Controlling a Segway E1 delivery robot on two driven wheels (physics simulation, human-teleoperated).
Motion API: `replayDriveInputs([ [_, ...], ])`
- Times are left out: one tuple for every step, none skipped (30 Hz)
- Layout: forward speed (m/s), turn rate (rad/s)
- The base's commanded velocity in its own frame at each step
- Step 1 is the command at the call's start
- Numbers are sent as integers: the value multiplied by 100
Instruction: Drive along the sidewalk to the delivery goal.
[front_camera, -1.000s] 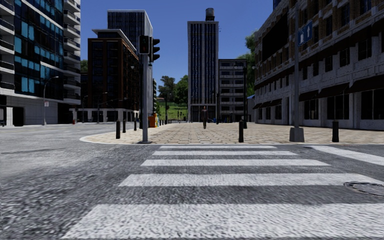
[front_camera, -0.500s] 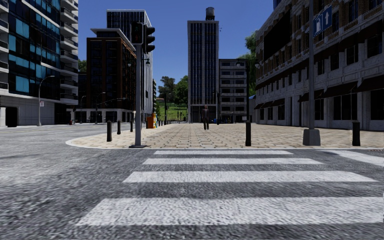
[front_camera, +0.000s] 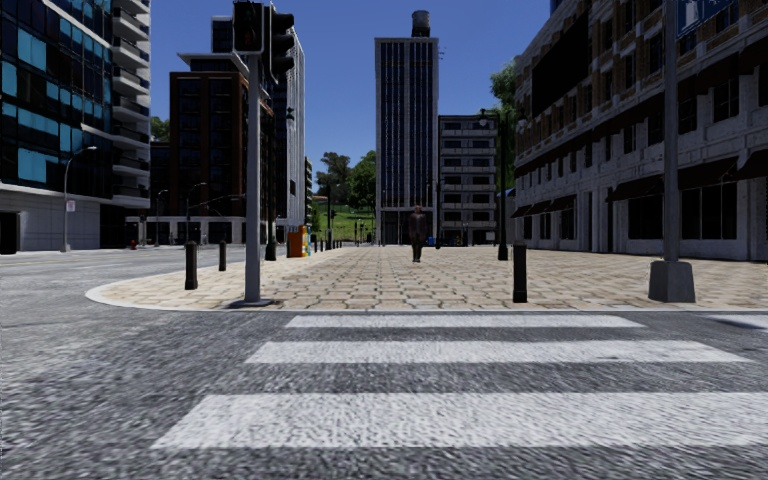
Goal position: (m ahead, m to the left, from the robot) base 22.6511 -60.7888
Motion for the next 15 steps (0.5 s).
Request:
replayDriveInputs([
  [200, 0],
  [200, 0],
  [200, 0],
  [200, 0],
  [200, 0],
  [200, 0],
  [200, 0],
  [200, 0],
  [200, 0],
  [200, 0],
  [200, 0],
  [200, 0],
  [200, 0],
  [200, 0],
  [200, 0],
])
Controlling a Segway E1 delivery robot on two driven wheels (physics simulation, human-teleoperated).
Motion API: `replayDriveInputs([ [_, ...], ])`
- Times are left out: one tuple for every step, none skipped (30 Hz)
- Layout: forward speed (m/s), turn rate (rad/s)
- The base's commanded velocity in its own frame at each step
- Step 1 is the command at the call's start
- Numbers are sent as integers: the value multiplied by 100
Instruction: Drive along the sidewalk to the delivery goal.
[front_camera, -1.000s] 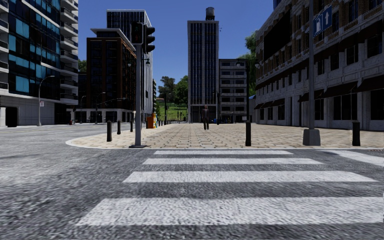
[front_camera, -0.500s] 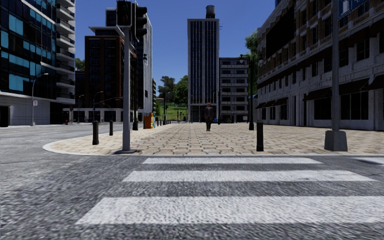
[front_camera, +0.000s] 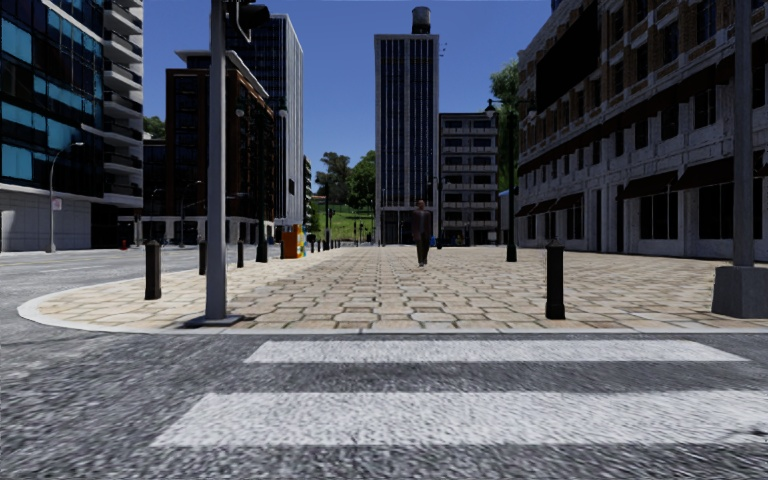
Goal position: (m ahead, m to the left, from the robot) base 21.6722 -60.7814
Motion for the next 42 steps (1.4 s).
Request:
replayDriveInputs([
  [200, 0],
  [200, 0],
  [200, 0],
  [200, 0],
  [200, 0],
  [200, 0],
  [200, 0],
  [200, 0],
  [200, 0],
  [200, 0],
  [200, 0],
  [200, 0],
  [200, 0],
  [200, 0],
  [200, 0],
  [200, 0],
  [200, 0],
  [200, 0],
  [200, 0],
  [200, 0],
  [200, 0],
  [200, 0],
  [200, 0],
  [200, 0],
  [200, 0],
  [200, 0],
  [200, 0],
  [200, 0],
  [200, 0],
  [200, 0],
  [200, 0],
  [200, 0],
  [200, 0],
  [200, 0],
  [200, 0],
  [200, 0],
  [196, 0],
  [196, 0],
  [176, 0],
  [159, 0],
  [159, 0],
  [146, 0],
])
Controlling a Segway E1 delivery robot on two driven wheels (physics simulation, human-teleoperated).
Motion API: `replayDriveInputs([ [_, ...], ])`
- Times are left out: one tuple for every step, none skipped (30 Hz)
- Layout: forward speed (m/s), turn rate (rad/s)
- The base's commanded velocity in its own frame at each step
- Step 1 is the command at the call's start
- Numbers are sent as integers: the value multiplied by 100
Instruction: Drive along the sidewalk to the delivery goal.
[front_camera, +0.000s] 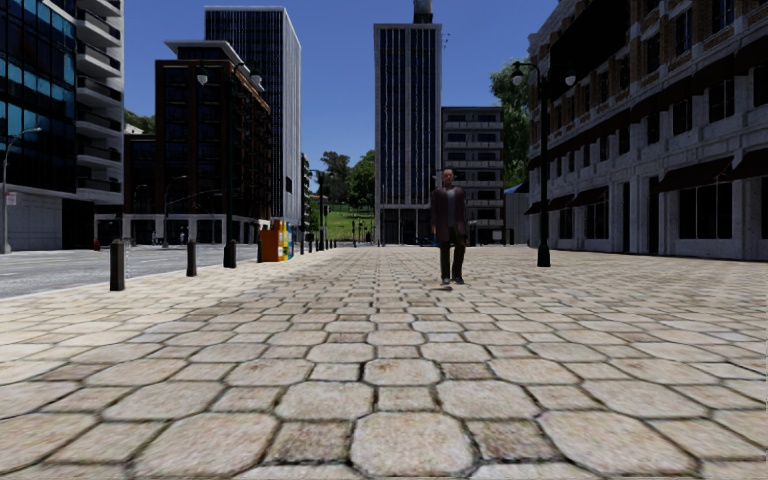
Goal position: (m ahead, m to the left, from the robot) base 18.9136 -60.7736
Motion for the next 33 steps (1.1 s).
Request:
replayDriveInputs([
  [140, 0],
  [138, 0],
  [138, 0],
  [138, 0],
  [138, 0],
  [138, 0],
  [138, 0],
  [138, 0],
  [137, 0],
  [137, 0],
  [137, 0],
  [135, 0],
  [134, 0],
  [134, 0],
  [134, 0],
  [134, 0],
  [134, 0],
  [134, 0],
  [134, 0],
  [134, 0],
  [134, 0],
  [134, 0],
  [134, 0],
  [134, 0],
  [134, 0],
  [134, 0],
  [134, 0],
  [134, 0],
  [134, 0],
  [134, 0],
  [134, 0],
  [134, 0],
  [134, 0],
])
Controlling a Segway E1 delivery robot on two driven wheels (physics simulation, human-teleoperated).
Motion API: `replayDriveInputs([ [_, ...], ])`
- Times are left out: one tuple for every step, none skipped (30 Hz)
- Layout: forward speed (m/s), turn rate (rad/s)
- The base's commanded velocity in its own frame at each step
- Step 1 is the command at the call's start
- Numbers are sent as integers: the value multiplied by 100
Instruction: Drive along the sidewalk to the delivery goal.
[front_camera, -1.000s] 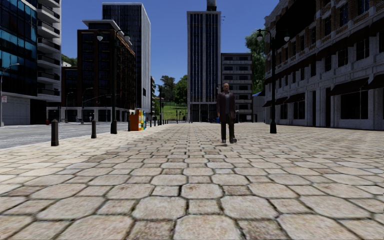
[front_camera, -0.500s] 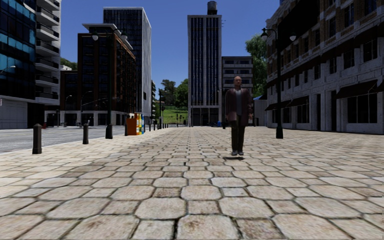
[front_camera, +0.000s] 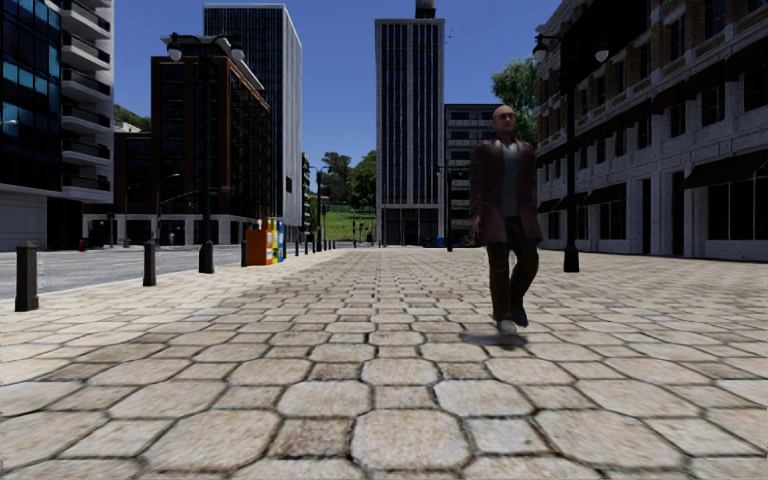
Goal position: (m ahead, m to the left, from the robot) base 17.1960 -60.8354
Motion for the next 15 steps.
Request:
replayDriveInputs([
  [134, 0],
  [134, 0],
  [134, 0],
  [200, 0],
  [200, 0],
  [200, 0],
  [200, 0],
  [200, 0],
  [200, 0],
  [200, 0],
  [200, 0],
  [200, 0],
  [200, 0],
  [200, 0],
  [200, 0],
])
